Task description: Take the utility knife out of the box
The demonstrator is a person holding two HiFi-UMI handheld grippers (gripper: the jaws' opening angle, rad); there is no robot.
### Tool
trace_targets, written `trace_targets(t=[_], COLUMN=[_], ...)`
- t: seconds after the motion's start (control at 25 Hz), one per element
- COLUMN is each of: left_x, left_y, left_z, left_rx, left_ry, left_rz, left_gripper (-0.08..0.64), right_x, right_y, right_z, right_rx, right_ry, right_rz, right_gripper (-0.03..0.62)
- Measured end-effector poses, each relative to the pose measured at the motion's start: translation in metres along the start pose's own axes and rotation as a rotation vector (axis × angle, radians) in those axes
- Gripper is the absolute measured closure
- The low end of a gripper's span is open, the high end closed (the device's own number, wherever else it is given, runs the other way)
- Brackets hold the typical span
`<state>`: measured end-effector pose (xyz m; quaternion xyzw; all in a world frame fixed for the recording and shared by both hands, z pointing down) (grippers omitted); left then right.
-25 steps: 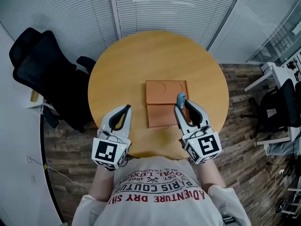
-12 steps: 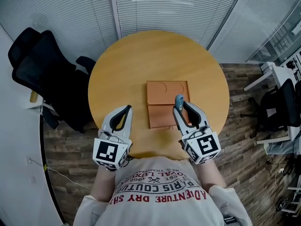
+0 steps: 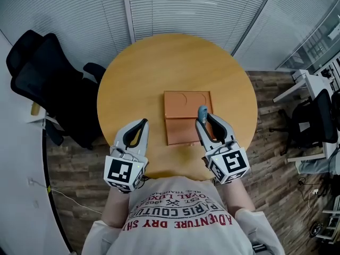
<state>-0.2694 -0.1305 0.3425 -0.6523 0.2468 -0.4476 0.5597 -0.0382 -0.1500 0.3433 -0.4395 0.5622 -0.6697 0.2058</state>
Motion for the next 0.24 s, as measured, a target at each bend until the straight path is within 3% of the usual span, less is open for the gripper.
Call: trace_targets(t=[0.24], left_x=[0.0023], left_y=[-0.0006], left_z=[-0.0077], left_rx=[-0.006], left_ry=[0.002], left_rz=[-0.001], left_gripper=[0.566], right_x=[0.0064], right_y=[0.0001], right_z=[-0.0027], right_rx=[0.001], right_ry=[0.004], right_rz=[-0.011], right_gripper=[0.459])
Point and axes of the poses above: the fingertips, and each gripper's own axes: x forward along the fingers, z to its right, y out of its top, the point moved 7 cm from there along -x, backward along the fingers, and after that the axes turned 12 degrees about -z, right-handed, at the moved point
